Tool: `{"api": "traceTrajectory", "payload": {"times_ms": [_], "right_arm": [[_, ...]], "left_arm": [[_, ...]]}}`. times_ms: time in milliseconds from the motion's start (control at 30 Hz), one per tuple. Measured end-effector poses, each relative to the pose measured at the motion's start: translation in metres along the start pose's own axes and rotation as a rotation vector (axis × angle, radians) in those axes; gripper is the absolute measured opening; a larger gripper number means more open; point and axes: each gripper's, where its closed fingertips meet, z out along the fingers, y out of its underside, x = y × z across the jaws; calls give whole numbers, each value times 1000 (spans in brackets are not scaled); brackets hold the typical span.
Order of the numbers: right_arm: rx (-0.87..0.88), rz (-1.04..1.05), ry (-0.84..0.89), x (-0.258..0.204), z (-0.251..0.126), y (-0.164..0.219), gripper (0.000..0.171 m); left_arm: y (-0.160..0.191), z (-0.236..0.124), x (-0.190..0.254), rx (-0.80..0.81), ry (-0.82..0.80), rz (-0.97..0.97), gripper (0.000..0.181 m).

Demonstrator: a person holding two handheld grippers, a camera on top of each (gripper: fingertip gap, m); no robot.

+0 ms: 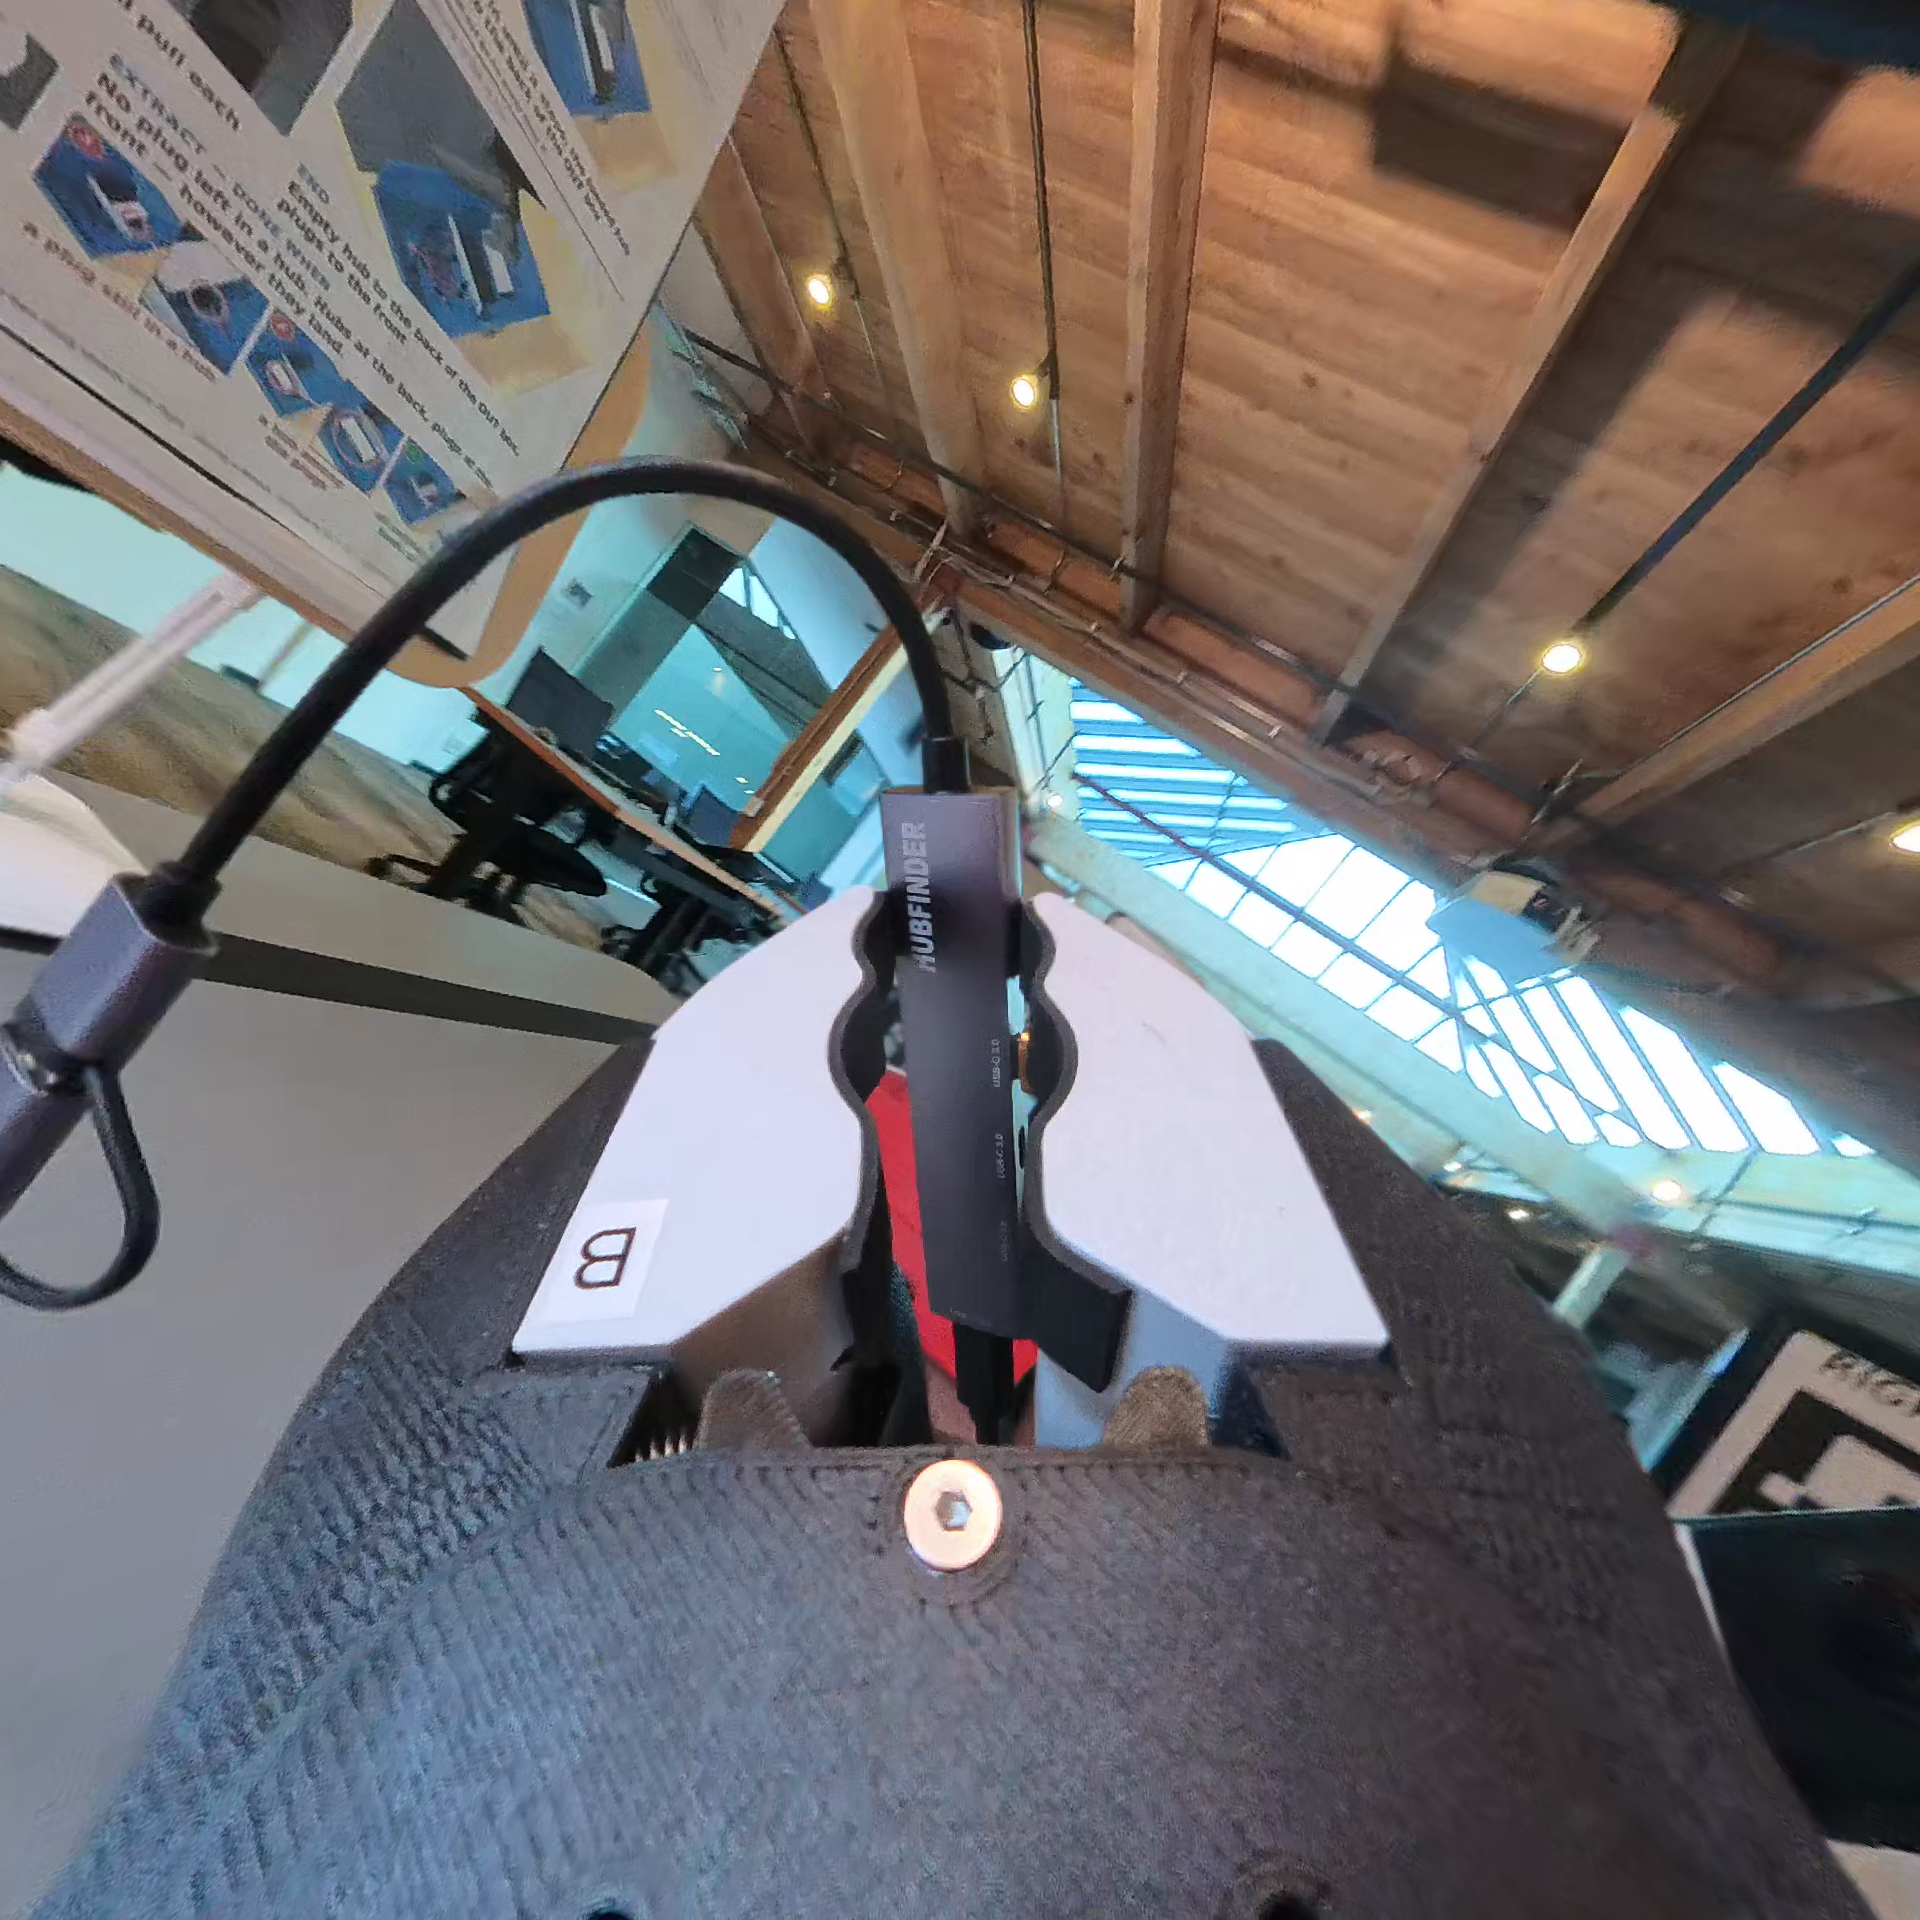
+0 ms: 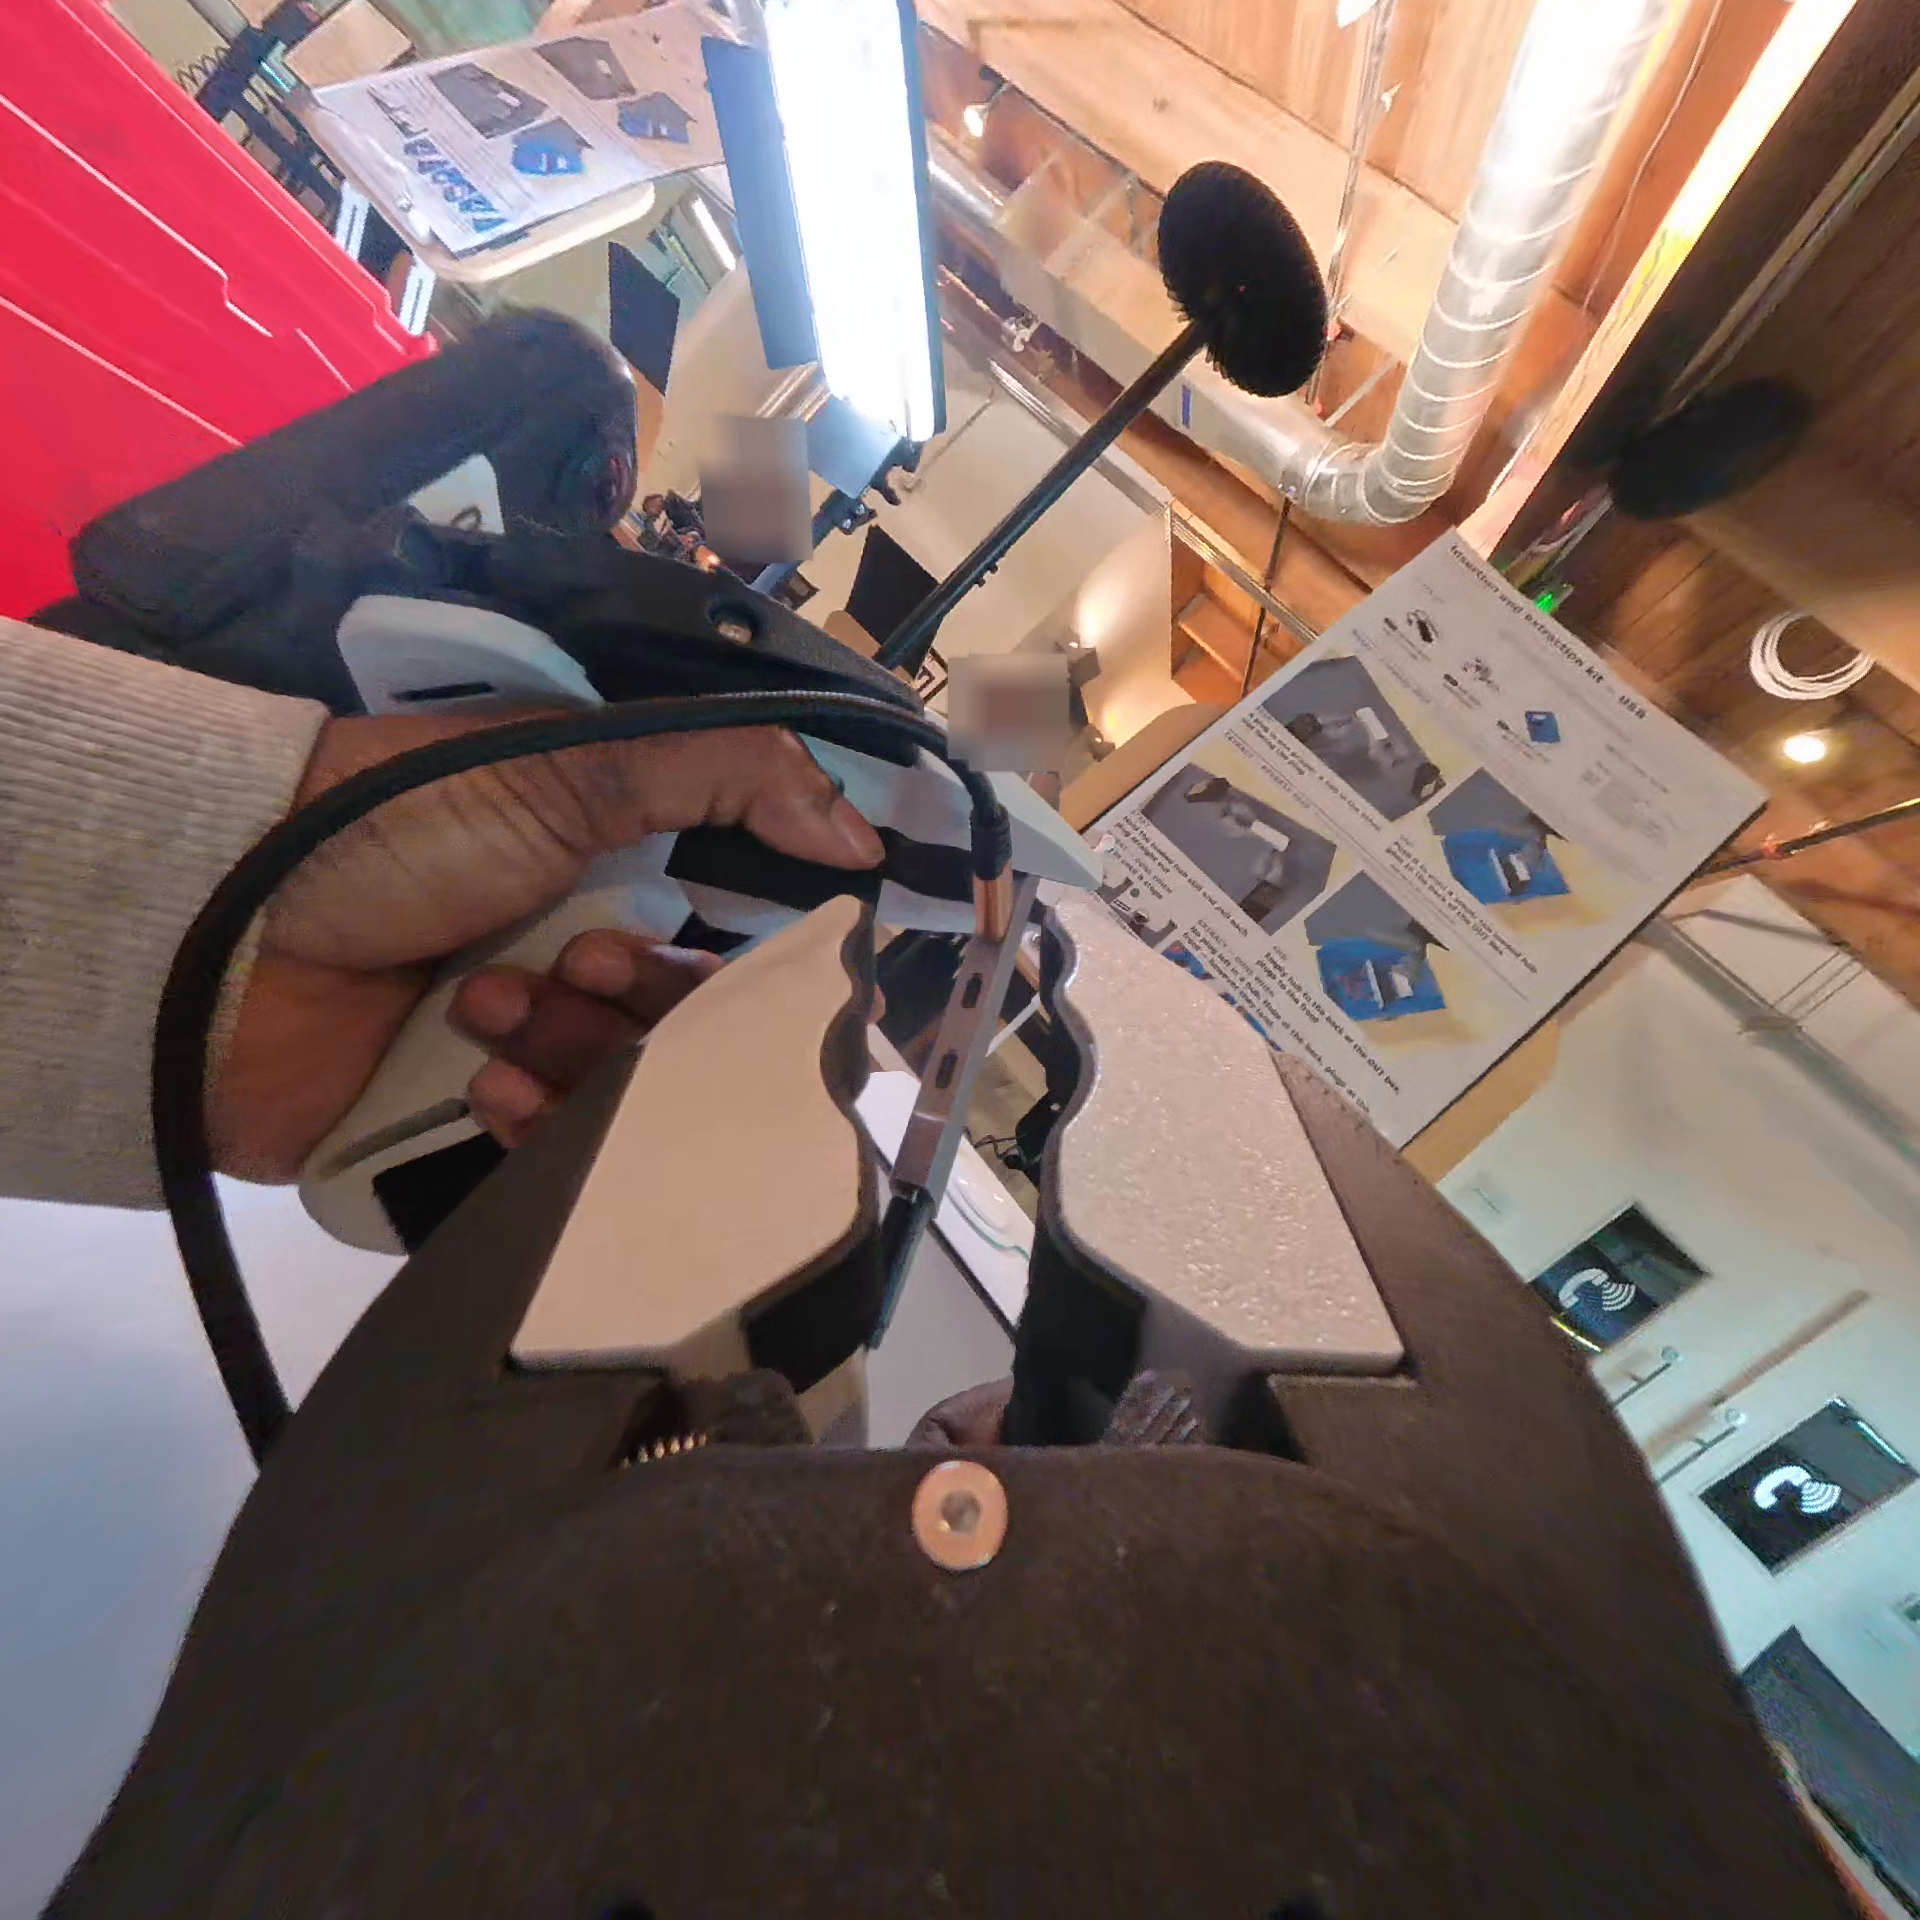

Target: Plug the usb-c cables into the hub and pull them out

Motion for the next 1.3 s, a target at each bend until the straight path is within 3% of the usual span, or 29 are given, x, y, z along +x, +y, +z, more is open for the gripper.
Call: {"api": "traceTrajectory", "payload": {"times_ms": [133, 367, 533, 833, 1100, 1200, 1300], "right_arm": [[-8, 23, 21, 7, -1, 3, 28], [-27, -37, 27, 3, 0, 4, 25], [24, 145, -9, 10, -6, 0, 21], [-67, 308, 27, 14, 1, 17, 15], [-50, 268, 63, 20, -1, 14, 7], [-17, 313, 42, 21, -3, 12, 6], [15, 468, -10, 22, -4, 13, 6]], "left_arm": [[0, 0, 3, 6, 83, -144, 23], [4, 2, 4, -11, 60, -105, 23], [14, 3, -10, -107, -77, 45, 23], [30, 10, 7, -173, -51, 171, 24], [29, 10, 11, -169, -72, 247, 33], [28, 10, 10, -158, -70, 195, 38], [30, 11, 15, -155, -3, 61, 25]]}}
